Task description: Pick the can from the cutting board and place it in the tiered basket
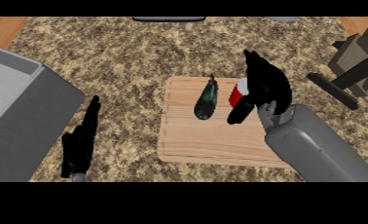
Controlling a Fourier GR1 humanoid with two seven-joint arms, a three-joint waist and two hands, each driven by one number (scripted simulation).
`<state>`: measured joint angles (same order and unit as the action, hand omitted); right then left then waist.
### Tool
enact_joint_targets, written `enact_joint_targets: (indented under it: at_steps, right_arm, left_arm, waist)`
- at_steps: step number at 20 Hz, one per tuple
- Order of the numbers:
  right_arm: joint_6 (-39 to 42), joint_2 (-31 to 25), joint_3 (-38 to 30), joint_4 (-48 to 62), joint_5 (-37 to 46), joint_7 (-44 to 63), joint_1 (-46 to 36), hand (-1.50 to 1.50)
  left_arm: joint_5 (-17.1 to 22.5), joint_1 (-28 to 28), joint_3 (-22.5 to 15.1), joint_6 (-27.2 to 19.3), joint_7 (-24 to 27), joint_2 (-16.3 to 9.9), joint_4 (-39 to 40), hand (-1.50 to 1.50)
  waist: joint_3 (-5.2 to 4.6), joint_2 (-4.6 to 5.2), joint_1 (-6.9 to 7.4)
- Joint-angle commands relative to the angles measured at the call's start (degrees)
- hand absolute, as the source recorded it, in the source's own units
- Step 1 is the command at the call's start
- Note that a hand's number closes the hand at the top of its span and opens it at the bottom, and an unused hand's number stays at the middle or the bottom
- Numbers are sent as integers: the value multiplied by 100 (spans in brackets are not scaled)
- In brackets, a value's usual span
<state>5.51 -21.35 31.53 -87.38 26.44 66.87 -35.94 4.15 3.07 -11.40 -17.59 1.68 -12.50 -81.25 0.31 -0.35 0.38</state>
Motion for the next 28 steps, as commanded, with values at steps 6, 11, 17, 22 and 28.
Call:
enact_joint_targets:
  at_steps: [6,11,17,22,28]
  right_arm:
    - [545,427,-191,1002,-46,806,-204,-150]
    - [821,593,-372,1078,-119,899,-430,-150]
    - [1150,518,-644,1208,-288,759,-406,-150]
    - [1113,635,-746,1284,-274,777,-225,-150]
    - [961,894,-678,1455,-49,674,37,-150]
  left_arm:
    - [22,297,-18,146,-144,-20,52,0]
    - [-168,-154,-67,-135,-280,331,366,0]
    - [0,301,56,191,-237,50,7,0]
    - [21,23,221,243,-331,22,240,0]
    - [-158,260,120,99,-128,201,221,0]
  waist:
    - [-35,32,20]
    - [-37,38,-44]
    - [-35,19,-18]
    - [-36,26,-53]
    - [-36,25,-40]
